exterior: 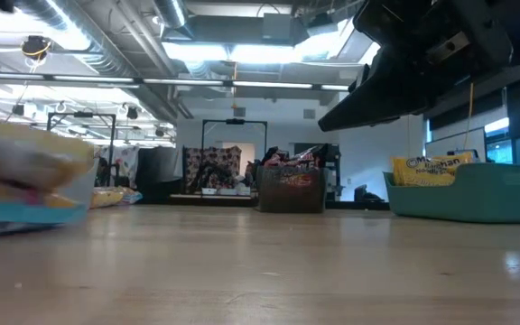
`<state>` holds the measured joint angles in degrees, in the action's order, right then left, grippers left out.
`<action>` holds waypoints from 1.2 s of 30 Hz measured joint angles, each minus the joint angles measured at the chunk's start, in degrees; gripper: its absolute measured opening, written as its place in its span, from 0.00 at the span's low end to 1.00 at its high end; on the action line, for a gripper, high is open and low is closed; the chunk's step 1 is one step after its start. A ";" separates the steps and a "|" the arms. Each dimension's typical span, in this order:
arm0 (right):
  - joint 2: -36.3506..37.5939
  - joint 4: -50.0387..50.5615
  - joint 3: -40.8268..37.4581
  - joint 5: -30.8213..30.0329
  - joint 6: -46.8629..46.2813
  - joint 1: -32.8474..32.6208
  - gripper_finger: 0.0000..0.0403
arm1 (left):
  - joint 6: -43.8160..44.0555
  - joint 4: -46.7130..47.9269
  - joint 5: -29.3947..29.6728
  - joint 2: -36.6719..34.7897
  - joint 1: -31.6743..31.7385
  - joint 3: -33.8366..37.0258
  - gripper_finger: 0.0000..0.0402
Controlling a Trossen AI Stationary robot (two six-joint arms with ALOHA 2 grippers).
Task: Sort Maruchan noodles
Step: Put the yellow noodle pack into the blue bin
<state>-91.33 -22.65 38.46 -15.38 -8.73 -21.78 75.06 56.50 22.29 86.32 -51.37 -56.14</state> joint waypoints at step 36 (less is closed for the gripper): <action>0.02 0.17 0.04 -0.29 -0.49 0.00 0.00 | -0.55 -7.00 10.48 0.64 6.60 1.41 0.50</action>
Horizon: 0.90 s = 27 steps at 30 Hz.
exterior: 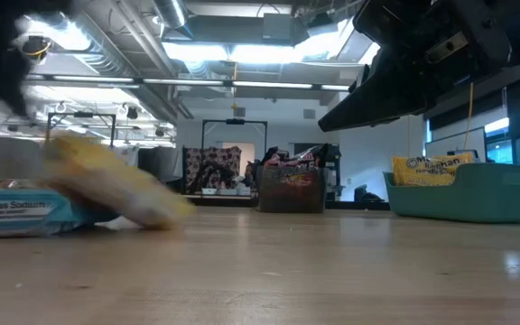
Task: Sort Maruchan noodles
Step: Put the yellow noodle pack into the blue bin
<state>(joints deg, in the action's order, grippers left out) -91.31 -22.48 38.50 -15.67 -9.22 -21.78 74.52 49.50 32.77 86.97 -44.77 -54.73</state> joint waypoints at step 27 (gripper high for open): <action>-3.72 -8.55 0.07 -1.81 -4.98 5.60 0.00 | -28.39 -26.88 1.54 14.88 15.52 -3.42 0.50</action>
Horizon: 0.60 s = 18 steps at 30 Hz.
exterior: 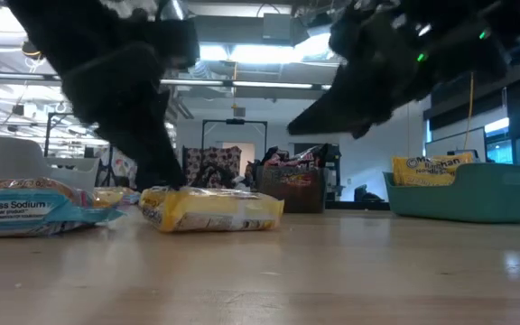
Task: Sort Maruchan noodles
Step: Put the yellow noodle pack into the blue bin
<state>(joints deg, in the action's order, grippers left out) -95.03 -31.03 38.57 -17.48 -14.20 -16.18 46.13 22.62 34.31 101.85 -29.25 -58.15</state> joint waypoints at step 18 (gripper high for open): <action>-15.05 6.12 10.05 -2.10 8.18 0.44 0.00 | 0.54 1.18 0.87 1.83 0.34 0.02 0.50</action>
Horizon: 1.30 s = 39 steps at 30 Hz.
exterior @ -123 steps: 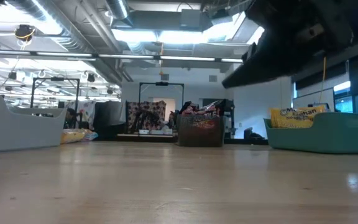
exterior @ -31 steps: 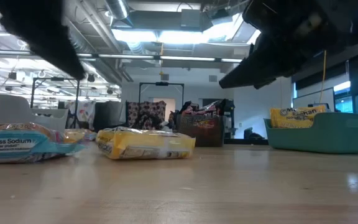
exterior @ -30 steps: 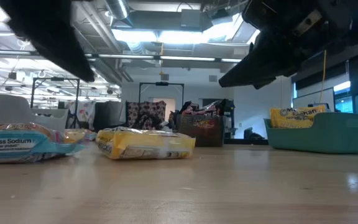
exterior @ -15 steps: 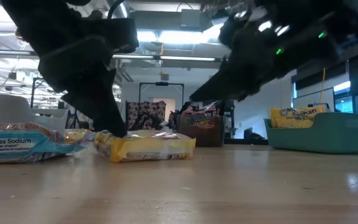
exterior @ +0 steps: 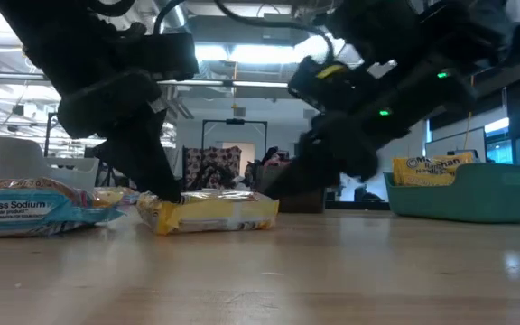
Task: Sort Maruchan noodles
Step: Put the yellow noodle pack into the blue bin
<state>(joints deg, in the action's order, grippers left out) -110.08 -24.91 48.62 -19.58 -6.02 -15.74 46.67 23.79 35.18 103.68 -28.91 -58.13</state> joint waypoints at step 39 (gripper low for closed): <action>-0.50 15.85 6.12 -2.01 3.27 1.30 0.00 | 8.57 0.09 6.00 -0.17 -1.51 2.58 0.50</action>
<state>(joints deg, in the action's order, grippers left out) -110.59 -9.07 54.74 -21.59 -2.76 -14.44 55.24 23.88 41.17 103.50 -30.41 -55.55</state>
